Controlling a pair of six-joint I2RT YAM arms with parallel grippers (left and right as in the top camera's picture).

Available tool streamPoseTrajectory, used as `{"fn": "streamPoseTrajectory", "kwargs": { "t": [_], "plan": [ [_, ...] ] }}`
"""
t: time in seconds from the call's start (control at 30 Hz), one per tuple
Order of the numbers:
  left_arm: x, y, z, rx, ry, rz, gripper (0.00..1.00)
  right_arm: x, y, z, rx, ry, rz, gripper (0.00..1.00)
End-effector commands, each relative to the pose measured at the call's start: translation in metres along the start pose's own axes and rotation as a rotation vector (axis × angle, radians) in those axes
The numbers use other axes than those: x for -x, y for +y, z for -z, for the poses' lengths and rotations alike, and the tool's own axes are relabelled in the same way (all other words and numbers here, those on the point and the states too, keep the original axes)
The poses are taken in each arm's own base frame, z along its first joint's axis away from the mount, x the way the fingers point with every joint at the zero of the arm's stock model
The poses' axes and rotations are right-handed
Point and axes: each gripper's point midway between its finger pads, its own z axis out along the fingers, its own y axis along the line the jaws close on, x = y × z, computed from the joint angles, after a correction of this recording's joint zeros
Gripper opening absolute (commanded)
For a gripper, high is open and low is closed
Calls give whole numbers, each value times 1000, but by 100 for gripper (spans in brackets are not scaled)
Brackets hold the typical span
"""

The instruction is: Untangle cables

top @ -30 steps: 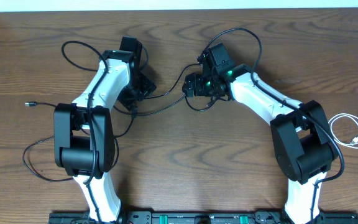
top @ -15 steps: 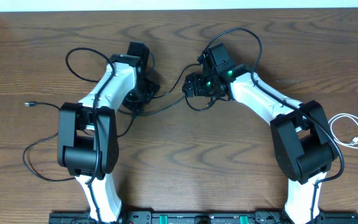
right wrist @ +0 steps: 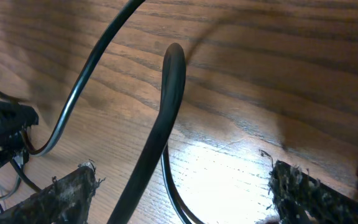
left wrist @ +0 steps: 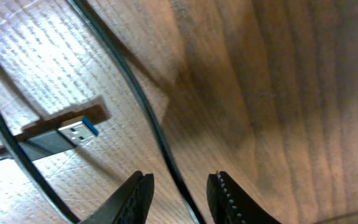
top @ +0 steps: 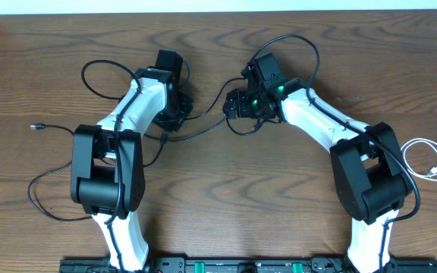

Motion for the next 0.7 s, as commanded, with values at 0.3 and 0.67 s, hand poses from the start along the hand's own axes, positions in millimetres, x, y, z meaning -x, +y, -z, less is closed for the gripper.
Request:
{"fn": "streamPoseTrajectory", "kwargs": {
  "t": [0.3,0.67],
  "plan": [
    [-3,-3,4,-24,13,-192,7,-5,5,-3,5,17,52,80],
    [30,-30,152,-524,-23,-411,7,-11,3,-3,-4,40,51,76]
  ]
}}
